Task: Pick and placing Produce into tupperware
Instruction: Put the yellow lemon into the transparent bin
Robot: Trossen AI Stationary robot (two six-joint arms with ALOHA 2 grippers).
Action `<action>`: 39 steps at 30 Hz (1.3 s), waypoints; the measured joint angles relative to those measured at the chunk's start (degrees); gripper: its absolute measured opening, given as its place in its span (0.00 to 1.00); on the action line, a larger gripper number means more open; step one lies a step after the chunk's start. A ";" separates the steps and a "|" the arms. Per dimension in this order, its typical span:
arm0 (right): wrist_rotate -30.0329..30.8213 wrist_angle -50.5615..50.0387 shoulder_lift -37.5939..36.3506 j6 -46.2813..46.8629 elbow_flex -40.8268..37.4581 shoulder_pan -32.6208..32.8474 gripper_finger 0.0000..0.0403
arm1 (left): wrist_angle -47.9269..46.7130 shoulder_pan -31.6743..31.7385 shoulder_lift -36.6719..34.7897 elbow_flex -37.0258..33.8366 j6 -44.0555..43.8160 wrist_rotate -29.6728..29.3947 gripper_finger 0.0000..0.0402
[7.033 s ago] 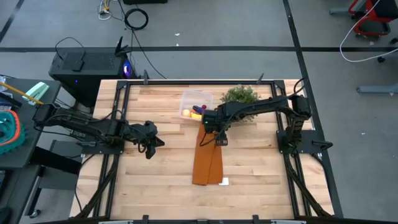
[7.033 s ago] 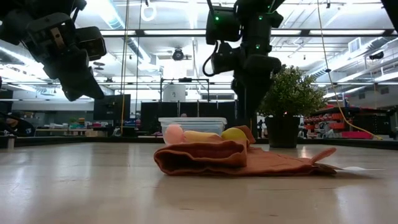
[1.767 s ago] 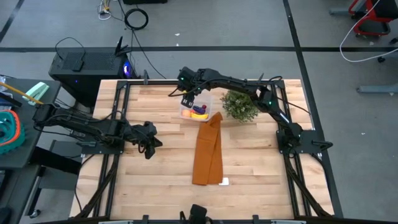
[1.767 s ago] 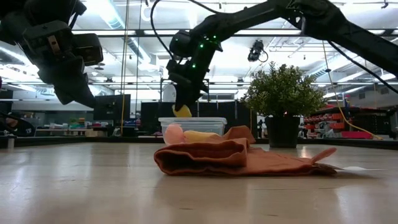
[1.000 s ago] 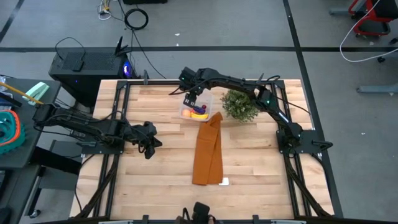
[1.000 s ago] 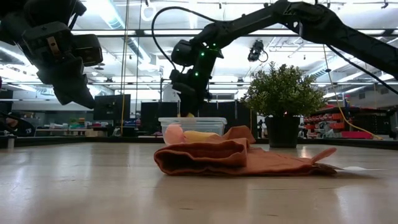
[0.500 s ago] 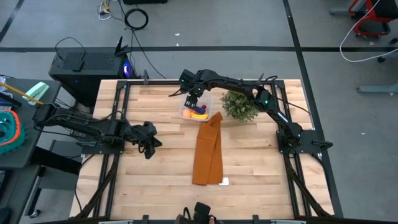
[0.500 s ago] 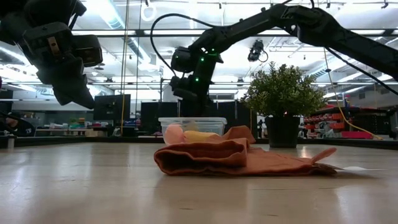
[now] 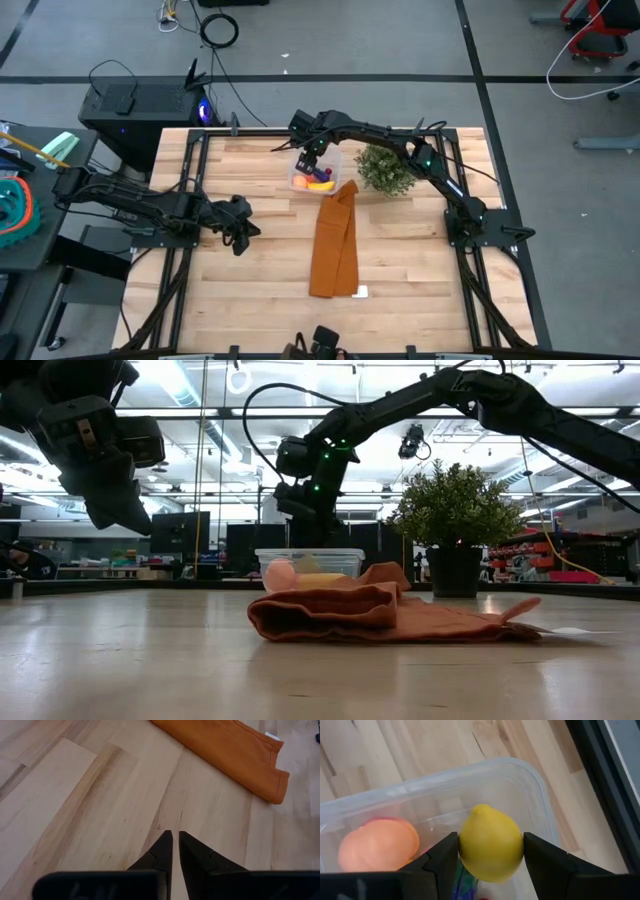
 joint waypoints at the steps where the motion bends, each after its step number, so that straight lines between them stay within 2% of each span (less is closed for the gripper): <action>1: 0.00 0.00 0.00 0.10 0.00 0.06 0.52 | 0.00 0.00 0.00 0.00 0.00 0.00 0.09; 18: -2.32 -1.78 -0.02 2.52 -0.02 0.95 0.52 | 0.00 0.00 0.00 0.00 0.10 0.00 0.10; 23: -3.84 -1.52 -0.04 7.29 -0.02 1.15 0.52 | 0.00 0.00 0.00 0.00 1.24 0.00 0.10; 27: -2.01 0.50 -0.06 7.05 -0.02 1.29 0.52 | 0.00 0.00 0.00 0.00 1.24 0.00 0.09; 34: -2.53 1.25 0.40 13.51 -0.04 1.18 0.52 | 0.02 -0.02 0.02 0.00 1.07 0.00 0.09; 39: -2.51 2.68 0.99 21.40 0.00 1.21 0.52 | 0.01 0.00 0.00 0.00 1.05 -0.01 0.10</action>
